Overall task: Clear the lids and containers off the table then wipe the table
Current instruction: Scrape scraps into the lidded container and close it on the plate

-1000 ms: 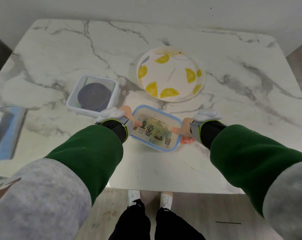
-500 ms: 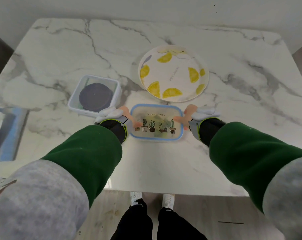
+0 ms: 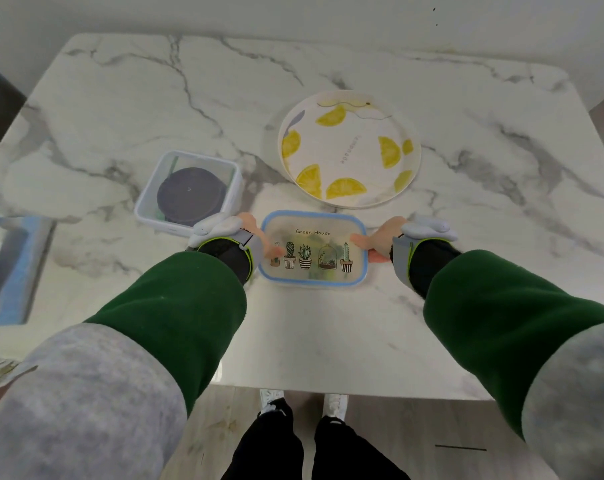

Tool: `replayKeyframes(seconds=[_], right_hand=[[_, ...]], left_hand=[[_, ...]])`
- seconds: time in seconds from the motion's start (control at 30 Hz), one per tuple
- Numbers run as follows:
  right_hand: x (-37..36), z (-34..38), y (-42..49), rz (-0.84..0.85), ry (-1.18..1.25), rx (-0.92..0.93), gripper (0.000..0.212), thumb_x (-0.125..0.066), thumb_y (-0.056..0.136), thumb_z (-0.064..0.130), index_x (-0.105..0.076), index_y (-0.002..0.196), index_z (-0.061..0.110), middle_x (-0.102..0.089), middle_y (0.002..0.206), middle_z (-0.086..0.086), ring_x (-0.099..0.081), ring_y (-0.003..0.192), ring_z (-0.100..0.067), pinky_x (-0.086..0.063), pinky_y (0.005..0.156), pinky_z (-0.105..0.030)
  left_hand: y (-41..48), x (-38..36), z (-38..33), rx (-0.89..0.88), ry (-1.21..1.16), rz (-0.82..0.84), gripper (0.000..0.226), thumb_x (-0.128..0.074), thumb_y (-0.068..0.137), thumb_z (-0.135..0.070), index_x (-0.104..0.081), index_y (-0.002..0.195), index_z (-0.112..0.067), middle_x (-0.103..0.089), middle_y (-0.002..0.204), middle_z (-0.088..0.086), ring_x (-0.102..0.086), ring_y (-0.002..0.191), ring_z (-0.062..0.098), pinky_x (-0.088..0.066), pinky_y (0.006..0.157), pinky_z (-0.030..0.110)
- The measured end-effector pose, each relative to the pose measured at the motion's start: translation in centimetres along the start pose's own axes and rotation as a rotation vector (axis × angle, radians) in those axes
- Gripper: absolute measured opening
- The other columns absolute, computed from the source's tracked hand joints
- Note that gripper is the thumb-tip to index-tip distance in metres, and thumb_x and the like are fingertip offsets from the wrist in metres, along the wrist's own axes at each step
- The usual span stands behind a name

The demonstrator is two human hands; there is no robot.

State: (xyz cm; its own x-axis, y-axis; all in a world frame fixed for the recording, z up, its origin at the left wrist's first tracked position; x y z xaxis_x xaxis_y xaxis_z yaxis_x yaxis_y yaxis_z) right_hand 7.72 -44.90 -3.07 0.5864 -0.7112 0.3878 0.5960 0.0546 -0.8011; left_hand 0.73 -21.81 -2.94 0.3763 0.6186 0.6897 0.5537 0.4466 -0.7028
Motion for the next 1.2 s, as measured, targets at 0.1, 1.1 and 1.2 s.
replayKeyframes(seconds=[0.1, 1.1, 1.2], right_hand=[[-0.1, -0.3, 0.1, -0.032, -0.078, 0.072, 0.028, -0.054, 0.096, 0.025, -0.049, 0.07, 0.013, -0.064, 0.119, -0.022, -0.056, 0.045, -0.01, -0.042, 0.04, -0.007], [2.8, 9.0, -0.5, -0.357, 0.096, 0.264, 0.056, -0.034, 0.099, 0.039, -0.035, 0.141, 0.002, -0.046, 0.131, -0.019, -0.046, 0.124, -0.038, -0.041, 0.104, -0.048], [4.7, 9.9, 1.3, -0.36, 0.06, 0.254, 0.059, -0.033, 0.097, 0.044, -0.038, 0.14, 0.004, -0.046, 0.136, -0.019, -0.047, 0.122, -0.039, -0.041, 0.104, -0.049]], left_hand=[[-0.1, -0.1, 0.1, -0.023, -0.005, 0.021, 0.067, -0.08, 0.057, -0.057, -0.067, 0.101, -0.008, -0.071, 0.1, 0.011, -0.068, 0.094, 0.031, -0.054, 0.091, 0.039], [-0.5, 8.1, -6.2, -0.423, -0.504, -0.088, 0.046, -0.043, 0.097, -0.04, -0.053, 0.123, -0.003, -0.06, 0.111, 0.011, -0.062, 0.091, 0.029, -0.054, 0.091, 0.047], [0.7, 8.5, -8.1, -0.428, -0.533, -0.092, 0.04, -0.041, 0.098, -0.038, -0.055, 0.12, -0.008, -0.056, 0.105, 0.008, -0.057, 0.084, 0.026, -0.054, 0.091, 0.047]])
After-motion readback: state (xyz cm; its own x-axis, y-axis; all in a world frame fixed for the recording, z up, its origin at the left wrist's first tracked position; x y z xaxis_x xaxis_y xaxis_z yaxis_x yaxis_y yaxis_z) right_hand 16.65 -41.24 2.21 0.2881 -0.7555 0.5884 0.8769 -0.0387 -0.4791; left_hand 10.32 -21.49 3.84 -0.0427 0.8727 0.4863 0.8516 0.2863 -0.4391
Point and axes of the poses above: each hand's wrist, its own y-axis towards the middle knuckle, its own x-axis out of the back of the hand, z = x × y, the point moved 3 cm from there along y, towards the middle knuckle
